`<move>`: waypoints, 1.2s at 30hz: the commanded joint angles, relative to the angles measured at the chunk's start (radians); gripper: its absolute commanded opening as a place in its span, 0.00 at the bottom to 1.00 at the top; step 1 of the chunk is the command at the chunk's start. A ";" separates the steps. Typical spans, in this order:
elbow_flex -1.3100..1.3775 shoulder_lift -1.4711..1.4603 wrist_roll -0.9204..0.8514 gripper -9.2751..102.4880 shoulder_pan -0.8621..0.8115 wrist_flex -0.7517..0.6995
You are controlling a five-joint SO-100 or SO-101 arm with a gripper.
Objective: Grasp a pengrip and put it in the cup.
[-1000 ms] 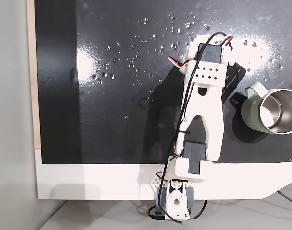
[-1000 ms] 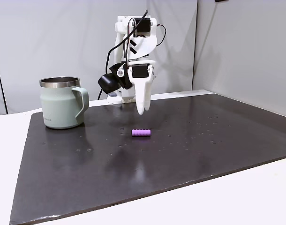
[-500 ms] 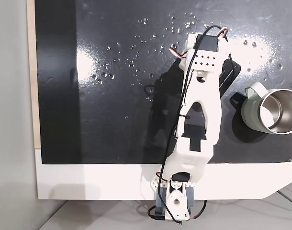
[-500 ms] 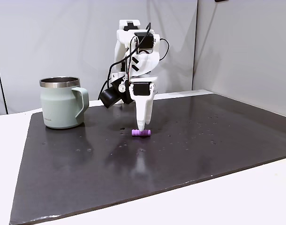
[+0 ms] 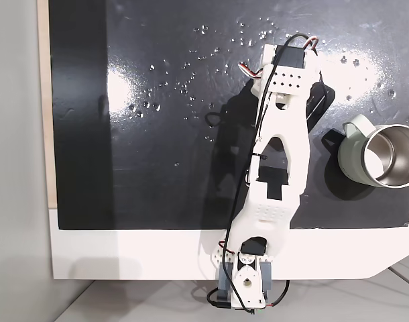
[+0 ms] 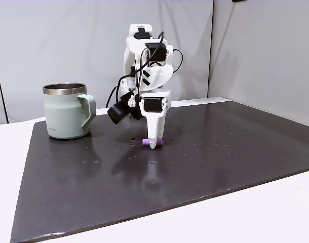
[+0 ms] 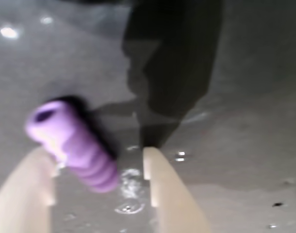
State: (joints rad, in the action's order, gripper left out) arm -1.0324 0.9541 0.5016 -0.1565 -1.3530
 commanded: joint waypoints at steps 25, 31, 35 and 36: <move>0.060 0.588 -0.035 0.09 -0.008 -0.298; 0.058 0.758 -0.115 0.09 -0.044 -0.400; 0.035 0.885 -0.186 0.09 -0.067 -0.436; 0.023 0.916 -0.206 0.09 -0.080 -0.437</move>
State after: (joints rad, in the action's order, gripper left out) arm -1.0247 1.7549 0.3467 -0.2148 -1.7794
